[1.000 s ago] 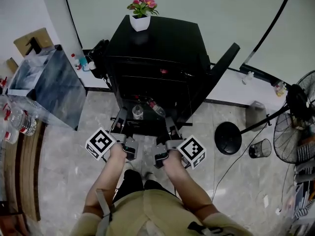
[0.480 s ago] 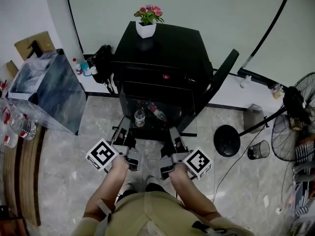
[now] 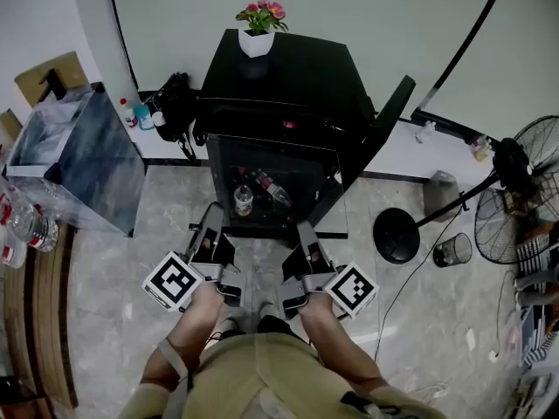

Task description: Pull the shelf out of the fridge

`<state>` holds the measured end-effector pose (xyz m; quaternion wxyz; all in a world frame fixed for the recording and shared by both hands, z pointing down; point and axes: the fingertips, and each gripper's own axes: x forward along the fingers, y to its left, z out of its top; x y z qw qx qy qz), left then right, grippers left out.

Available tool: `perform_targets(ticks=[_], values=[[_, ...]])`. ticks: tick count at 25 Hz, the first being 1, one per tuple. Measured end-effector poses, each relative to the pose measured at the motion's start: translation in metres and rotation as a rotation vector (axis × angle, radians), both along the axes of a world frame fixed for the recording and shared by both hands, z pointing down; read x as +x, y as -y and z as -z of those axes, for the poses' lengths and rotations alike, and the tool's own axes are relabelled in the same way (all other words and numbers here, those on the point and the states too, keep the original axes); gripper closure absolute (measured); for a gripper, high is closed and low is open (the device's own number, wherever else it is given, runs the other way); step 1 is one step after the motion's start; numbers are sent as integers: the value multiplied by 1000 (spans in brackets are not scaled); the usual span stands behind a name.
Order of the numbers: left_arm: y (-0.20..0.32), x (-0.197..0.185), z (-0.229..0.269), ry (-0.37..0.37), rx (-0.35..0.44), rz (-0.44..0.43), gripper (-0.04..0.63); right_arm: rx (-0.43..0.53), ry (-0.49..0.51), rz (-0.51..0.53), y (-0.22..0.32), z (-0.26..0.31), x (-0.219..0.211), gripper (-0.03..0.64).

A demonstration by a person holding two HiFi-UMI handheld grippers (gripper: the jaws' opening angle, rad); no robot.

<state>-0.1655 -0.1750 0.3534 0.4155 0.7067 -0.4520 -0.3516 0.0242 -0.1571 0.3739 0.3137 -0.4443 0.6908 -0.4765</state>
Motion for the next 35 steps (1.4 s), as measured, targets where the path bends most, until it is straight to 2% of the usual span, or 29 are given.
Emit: perform_targets(ticks=[3,14,20,35], values=[[-6,-3,4,0,11,-9,534,32,-33,-2,-6,8,-2,543],[-30,-20,5,10,7,-18,532,53,-48,10,-31,14,-22,537],[-37,-28,5,15,20,-14,532,40,-46,6,-39,7,-31,534],[-44,-35,-10,12,-12,-9,532,37,-54,10,-44,2,-38,537]])
